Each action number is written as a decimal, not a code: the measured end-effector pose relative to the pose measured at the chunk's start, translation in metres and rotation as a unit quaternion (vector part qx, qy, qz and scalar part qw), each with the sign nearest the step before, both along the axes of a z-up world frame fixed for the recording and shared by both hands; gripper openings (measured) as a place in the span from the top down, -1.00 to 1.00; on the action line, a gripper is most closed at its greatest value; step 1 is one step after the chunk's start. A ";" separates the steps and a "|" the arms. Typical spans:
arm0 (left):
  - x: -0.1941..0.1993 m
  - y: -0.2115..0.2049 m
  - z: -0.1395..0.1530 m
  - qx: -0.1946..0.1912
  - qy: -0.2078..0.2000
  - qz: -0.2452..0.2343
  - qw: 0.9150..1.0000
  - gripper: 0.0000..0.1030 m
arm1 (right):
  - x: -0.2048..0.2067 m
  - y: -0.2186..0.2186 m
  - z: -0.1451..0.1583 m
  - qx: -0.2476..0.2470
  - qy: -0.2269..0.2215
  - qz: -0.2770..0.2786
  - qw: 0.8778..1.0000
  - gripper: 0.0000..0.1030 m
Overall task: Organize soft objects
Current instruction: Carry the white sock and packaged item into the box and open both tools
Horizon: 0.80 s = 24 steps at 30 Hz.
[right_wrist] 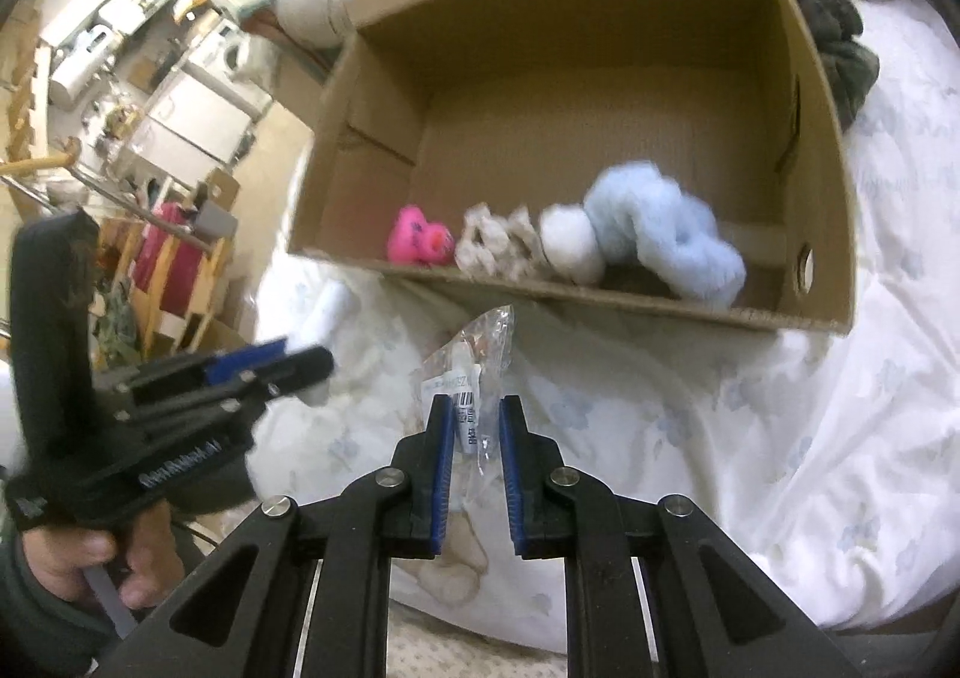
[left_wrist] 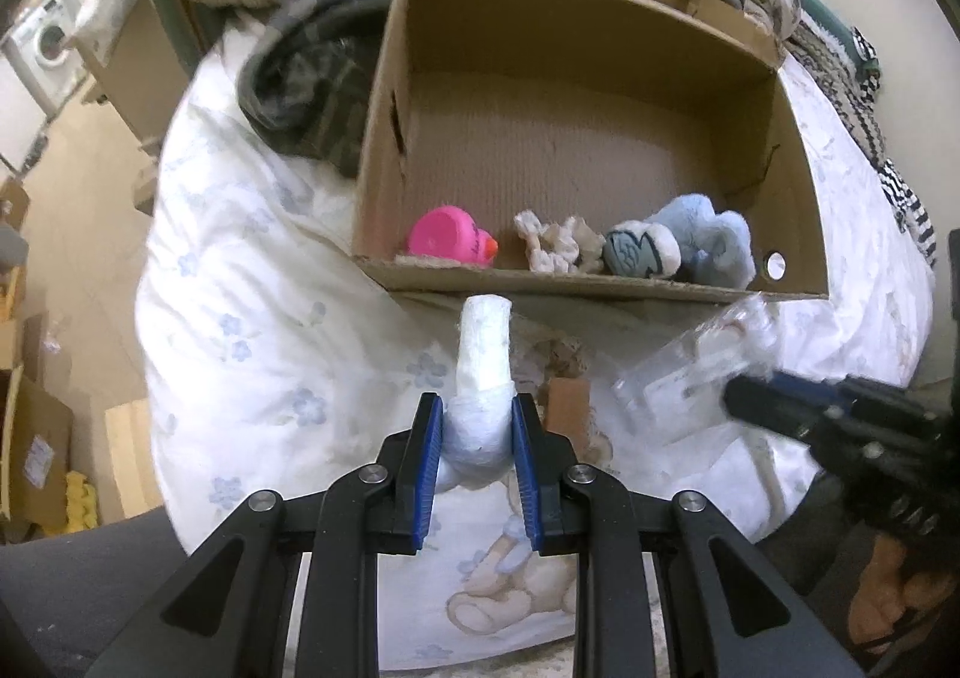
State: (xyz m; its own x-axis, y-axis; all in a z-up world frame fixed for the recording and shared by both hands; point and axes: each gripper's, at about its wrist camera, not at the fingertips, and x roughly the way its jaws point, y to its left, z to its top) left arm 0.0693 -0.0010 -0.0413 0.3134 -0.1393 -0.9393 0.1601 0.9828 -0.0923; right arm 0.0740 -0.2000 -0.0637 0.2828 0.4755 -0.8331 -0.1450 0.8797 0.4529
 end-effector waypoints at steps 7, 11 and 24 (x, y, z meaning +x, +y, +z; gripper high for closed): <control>-0.004 -0.001 0.043 -0.015 -0.058 -0.001 0.998 0.59 | -0.001 -0.032 0.041 0.058 -0.067 -0.045 0.995 0.67; 0.009 -0.004 0.064 -0.016 -0.082 -0.002 0.996 0.59 | 0.008 -0.048 0.058 0.073 -0.090 -0.072 0.991 0.67; 0.076 -0.021 0.075 -0.002 -0.104 -0.013 0.994 0.59 | 0.048 -0.082 0.066 0.061 -0.113 -0.108 0.986 0.67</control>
